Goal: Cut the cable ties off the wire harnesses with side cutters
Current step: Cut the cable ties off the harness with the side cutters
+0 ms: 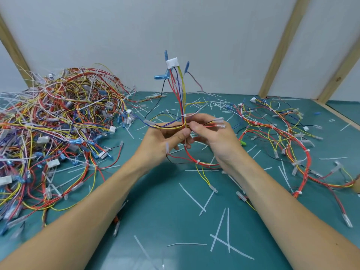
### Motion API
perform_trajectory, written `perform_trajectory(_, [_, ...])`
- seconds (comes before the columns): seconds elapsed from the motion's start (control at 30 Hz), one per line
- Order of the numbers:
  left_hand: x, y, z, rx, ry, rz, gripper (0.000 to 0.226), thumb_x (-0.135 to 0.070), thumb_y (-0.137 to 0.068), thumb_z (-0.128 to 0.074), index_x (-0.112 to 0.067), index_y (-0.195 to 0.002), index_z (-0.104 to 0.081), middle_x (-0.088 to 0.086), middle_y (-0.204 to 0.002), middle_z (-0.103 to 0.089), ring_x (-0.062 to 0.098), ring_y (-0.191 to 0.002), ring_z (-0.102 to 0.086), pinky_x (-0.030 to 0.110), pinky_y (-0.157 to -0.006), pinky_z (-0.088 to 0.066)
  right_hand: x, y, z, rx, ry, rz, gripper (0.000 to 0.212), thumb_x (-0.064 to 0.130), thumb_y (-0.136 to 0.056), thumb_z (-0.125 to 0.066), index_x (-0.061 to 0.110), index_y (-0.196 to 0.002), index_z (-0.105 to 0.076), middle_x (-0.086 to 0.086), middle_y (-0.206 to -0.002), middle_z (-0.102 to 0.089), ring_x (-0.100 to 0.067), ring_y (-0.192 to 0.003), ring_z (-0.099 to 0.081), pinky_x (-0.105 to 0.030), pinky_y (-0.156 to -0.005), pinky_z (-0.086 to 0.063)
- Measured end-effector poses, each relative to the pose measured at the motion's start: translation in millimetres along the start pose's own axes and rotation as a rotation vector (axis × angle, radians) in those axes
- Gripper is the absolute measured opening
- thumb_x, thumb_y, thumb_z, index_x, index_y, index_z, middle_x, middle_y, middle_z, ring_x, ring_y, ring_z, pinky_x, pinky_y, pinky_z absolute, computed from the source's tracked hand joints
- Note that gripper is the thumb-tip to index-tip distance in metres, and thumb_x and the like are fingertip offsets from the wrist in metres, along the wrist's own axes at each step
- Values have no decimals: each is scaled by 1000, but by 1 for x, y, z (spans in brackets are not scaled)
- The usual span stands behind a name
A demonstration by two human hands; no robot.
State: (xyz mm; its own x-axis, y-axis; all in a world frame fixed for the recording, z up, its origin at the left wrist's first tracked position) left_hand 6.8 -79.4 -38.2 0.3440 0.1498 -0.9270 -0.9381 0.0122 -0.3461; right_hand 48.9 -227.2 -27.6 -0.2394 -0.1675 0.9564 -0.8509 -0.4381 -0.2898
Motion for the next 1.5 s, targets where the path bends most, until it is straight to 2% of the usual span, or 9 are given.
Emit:
perform_trajectory(0.1, [3,-1,4,-55,73,75,14,-27,-89,-70,-16,-96,-77,4,-80,-76,15,-72,-70,22,-62,-52,-2,-1,4,-63,-94,-74,20,2,-97,-62,16,-99,-74,-8,-103,-77,-27,-100,-71,-59,-96,-52])
perform_trajectory(0.3, [7,-5,20,-203,295,196,18,-35,-84,-75,-21,-94,-74,1,-90,-77,15,-79,-74,22,-62,-53,-2,-3,7,-110,-153,-112,23,1,-100,-58,19,-100,-72,1,-97,-78,-19,-86,-76,-36,-79,-59])
perform_trajectory(0.4, [8,-7,28,-231,417,235,24,-24,-83,-68,-21,-107,-69,-1,-102,-76,14,-86,-73,20,-63,-54,-1,-4,10,-126,-259,-158,25,-1,-102,-52,18,-99,-68,-3,-94,-77,-25,-89,-76,-36,-76,-60])
perform_trajectory(0.63, [14,-2,47,-672,166,251,33,13,-80,-46,-14,-87,-65,-5,-71,-67,7,-60,-64,19,-51,-43,2,-3,15,-198,-702,-323,25,4,-105,-39,12,-93,-60,-1,-62,-67,-14,-59,-73,-29,-55,-60])
perform_trajectory(0.83, [1,-4,17,-157,-102,40,65,28,-65,-37,-11,-107,-68,0,-101,-74,4,-94,-69,17,-70,-49,7,-2,15,-236,-797,-373,33,-6,-87,-34,10,-96,-62,8,-50,-50,-5,-41,-57,-20,-45,-52])
perform_trajectory(0.97, [3,3,-1,150,-260,-23,51,13,-76,-59,-23,-109,-71,-14,-106,-75,2,-107,-66,12,-88,-44,9,-3,17,-254,-875,-412,39,-6,-92,-25,11,-97,-59,8,-46,-42,-5,-39,-52,-19,-46,-51])
perform_trajectory(1.07, [2,4,0,111,-350,-44,19,-8,-85,-69,-22,-94,-77,-11,-89,-76,1,-93,-66,13,-87,-41,11,-5,23,-265,-981,-419,34,1,-99,-26,10,-93,-59,9,-45,-40,-4,-35,-46,-18,-41,-47])
perform_trajectory(1.23, [-6,-4,20,-101,15,-27,24,-8,-77,-59,-20,-76,-80,2,-49,-52,15,-50,-47,21,-55,-40,6,-7,42,-392,-795,-415,39,4,-103,-29,15,-79,-58,8,-54,-37,-1,-32,-35,-14,-35,-35])
perform_trajectory(1.5, [4,-11,28,-148,285,179,27,-20,-92,-51,-12,-99,-76,-3,-52,-28,10,-41,-16,15,-43,-14,-6,-3,50,-580,-466,-431,24,7,-103,-45,5,-89,-64,-5,-62,-71,-9,-52,-69,-21,-42,-52])
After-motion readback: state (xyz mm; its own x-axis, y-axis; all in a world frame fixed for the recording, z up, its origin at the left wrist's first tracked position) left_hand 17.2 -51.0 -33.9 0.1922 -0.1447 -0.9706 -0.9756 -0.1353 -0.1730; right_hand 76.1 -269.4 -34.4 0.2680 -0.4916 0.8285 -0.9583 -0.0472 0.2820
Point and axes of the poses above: each hand's wrist, its own y-axis away from the middle knuckle, its own z-axis out of the back of the hand, x = y × z, the point moved 3 cm from there along -y, towards the middle knuckle
